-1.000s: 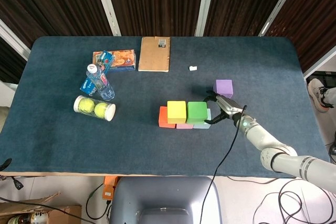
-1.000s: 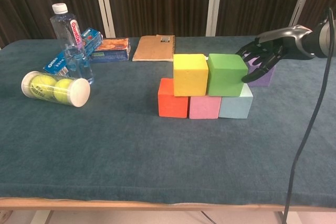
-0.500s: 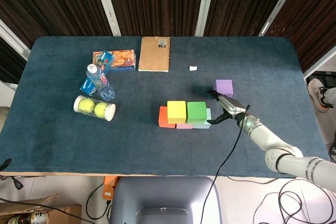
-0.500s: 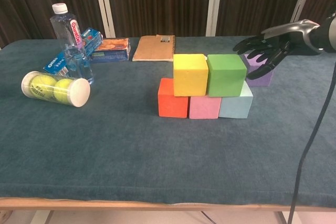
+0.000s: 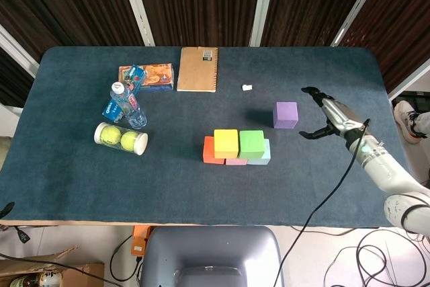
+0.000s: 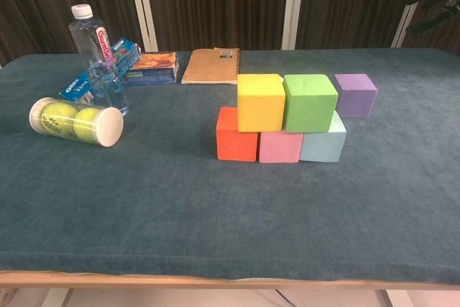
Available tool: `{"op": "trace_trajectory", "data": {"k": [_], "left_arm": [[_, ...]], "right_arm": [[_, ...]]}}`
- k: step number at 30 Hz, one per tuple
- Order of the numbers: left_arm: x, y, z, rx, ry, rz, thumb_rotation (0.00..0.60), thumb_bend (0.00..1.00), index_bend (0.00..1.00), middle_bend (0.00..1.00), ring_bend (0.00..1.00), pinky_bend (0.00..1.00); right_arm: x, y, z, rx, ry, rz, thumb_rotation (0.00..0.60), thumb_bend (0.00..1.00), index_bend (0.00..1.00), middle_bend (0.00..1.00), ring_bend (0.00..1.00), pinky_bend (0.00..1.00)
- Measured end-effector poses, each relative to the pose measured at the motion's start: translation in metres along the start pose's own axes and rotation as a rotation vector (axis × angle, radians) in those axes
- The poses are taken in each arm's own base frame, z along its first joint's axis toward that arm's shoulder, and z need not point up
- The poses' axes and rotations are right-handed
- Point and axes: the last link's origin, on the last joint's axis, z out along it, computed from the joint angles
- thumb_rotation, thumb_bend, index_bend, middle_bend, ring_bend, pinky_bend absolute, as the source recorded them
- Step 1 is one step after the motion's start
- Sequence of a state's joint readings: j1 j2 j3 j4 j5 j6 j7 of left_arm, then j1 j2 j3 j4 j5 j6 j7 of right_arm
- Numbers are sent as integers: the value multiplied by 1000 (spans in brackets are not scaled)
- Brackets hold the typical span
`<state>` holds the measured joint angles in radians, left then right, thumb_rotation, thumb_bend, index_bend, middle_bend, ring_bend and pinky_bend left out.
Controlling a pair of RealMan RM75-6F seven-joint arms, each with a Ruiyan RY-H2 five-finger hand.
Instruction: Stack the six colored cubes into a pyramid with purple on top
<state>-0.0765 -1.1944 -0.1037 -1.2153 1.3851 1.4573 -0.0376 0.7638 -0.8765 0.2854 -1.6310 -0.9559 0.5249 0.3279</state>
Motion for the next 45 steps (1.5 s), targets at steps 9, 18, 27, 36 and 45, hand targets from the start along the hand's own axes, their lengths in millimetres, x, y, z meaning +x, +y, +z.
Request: {"op": "trace_trajectory", "data": {"k": [9,18,27,36,45], "left_arm": [[-3,0,4,20,-18,8,575,157,110,45,0,87],[-8,-2,11,38,-40,7,574,157,110,45,0,87],[-10,-3,14,46,-48,14,574,157,110,45,0,87],[-13,-4,15,46,-57,14,574,157,110,45,0,87],[-10,-5,14,54,-48,19,574,157,110,45,0,87]], "right_arm": [[6,36,29,-124,57,-154,600,141,35,0,0,0],[-23,51,74,-205,31,-307,600,140,48,0,0,0],[-52,37,106,-215,-15,-340,600,140,16,0,0,0],[-58,33,119,-239,-23,-327,600,140,43,0,0,0],[-74,26,144,-270,-19,-370,600,140,105,0,0,0]]}}
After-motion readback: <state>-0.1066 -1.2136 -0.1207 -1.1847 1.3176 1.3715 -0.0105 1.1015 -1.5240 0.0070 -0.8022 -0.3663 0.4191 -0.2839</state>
